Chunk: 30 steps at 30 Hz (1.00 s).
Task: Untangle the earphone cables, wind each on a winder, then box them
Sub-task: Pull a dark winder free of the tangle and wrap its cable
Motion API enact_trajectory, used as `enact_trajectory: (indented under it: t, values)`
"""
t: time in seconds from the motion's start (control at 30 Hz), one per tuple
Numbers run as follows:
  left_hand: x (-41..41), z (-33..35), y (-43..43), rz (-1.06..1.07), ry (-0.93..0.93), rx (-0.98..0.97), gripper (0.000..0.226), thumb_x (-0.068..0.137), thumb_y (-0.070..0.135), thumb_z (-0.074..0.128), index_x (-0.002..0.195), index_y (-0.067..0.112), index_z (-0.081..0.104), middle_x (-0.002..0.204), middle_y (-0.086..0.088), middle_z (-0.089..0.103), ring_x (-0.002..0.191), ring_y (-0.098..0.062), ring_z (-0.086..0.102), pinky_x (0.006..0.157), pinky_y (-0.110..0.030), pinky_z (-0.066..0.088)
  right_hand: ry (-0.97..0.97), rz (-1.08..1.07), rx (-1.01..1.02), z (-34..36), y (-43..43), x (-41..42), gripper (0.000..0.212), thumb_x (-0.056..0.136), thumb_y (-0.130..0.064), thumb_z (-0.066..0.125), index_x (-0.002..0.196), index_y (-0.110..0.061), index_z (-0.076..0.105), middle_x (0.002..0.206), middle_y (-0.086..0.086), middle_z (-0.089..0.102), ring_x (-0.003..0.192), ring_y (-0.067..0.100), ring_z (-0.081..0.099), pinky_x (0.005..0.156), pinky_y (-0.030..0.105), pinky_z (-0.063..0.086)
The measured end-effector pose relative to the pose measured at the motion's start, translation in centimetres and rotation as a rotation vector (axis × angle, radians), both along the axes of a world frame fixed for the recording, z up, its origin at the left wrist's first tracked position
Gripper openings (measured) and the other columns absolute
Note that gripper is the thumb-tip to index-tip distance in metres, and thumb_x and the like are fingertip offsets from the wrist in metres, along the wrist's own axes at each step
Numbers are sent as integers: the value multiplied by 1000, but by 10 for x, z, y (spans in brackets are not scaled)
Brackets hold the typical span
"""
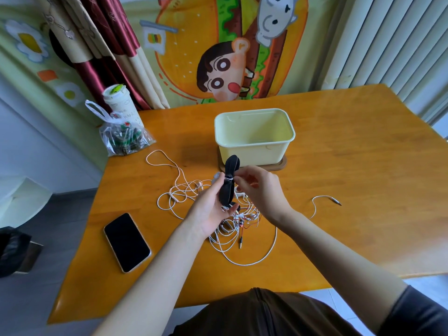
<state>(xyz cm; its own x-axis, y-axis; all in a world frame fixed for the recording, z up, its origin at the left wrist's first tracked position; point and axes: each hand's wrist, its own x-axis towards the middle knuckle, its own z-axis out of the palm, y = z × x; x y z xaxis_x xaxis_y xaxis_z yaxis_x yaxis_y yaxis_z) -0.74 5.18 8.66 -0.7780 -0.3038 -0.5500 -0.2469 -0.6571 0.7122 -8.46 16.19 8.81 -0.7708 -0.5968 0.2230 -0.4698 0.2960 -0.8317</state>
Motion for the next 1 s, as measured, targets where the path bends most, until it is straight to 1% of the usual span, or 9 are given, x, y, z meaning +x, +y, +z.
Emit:
enact_trajectory:
  t: [0.17, 0.27, 0.37, 0.43, 0.47, 0.57, 0.7, 0.87, 1.0]
  values:
    - [0, 4, -1, 20, -75, -49, 24, 92, 37, 56, 104, 18, 62, 102, -6, 65, 89, -16, 54, 76, -30, 37, 16, -12, -2, -5, 2, 1, 8, 88, -11, 62, 94, -11, 68, 87, -2, 66, 80, 15, 66, 75, 34, 56]
    - [1, 4, -2, 68, -112, -112, 37, 86, 38, 63, 114, 14, 58, 111, -8, 66, 103, -20, 58, 83, -31, 41, 43, -29, -16, -6, 2, 2, 9, 88, -10, 63, 95, -10, 69, 90, 0, 67, 81, 17, 66, 75, 36, 55]
    - [1, 2, 2, 128, -122, -403, 29, 91, 32, 61, 116, 24, 51, 116, -8, 62, 111, -25, 58, 90, -35, 49, 77, -31, -11, -6, 1, 3, 11, 88, -10, 63, 96, -9, 69, 92, 1, 68, 81, 14, 64, 75, 29, 54]
    - [1, 5, 4, 69, -107, -651, 11, 98, 28, 50, 106, 25, 57, 115, -5, 62, 111, -22, 57, 84, -30, 49, 101, -25, 1, -6, 1, 4, 11, 88, -9, 62, 97, -9, 69, 92, 1, 68, 80, 11, 61, 74, 21, 51]
    - [2, 6, 5, 44, -98, -713, 15, 101, 27, 44, 105, 25, 59, 114, -4, 62, 110, -20, 57, 83, -28, 49, 108, -23, 8, -7, 0, 5, 11, 88, -9, 62, 97, -9, 69, 93, 1, 68, 80, 10, 60, 73, 19, 50]
    - [5, 11, 3, -85, -110, -668, 23, 101, 32, 41, 116, 28, 58, 120, 1, 61, 113, -16, 55, 90, -30, 47, 98, -35, 28, -10, 0, 5, 12, 89, -8, 61, 98, -9, 69, 93, 2, 68, 81, 13, 61, 73, 26, 53]
    - [7, 14, -2, -246, -135, -689, 37, 95, 32, 55, 132, 29, 52, 116, 5, 55, 101, -10, 51, 75, -24, 45, 106, -30, 83, -14, 4, 2, 13, 88, -10, 62, 99, -10, 69, 94, 2, 68, 82, 15, 62, 75, 31, 54]
    - [5, 11, -5, -203, -110, -741, 16, 91, 20, 64, 106, 20, 60, 85, 8, 63, 82, 0, 60, 55, -5, 45, 120, -7, 134, -14, 3, 7, 14, 89, -10, 62, 100, -9, 70, 91, 2, 65, 74, 10, 56, 66, 11, 44]
    - [5, 7, -6, -208, -110, -737, 11, 90, 16, 63, 100, 19, 61, 81, 5, 67, 78, -1, 64, 53, -3, 43, 172, 20, 185, -10, 3, 5, 15, 89, -14, 62, 100, -10, 71, 84, -7, 54, 70, 6, 48, 59, 5, 33]
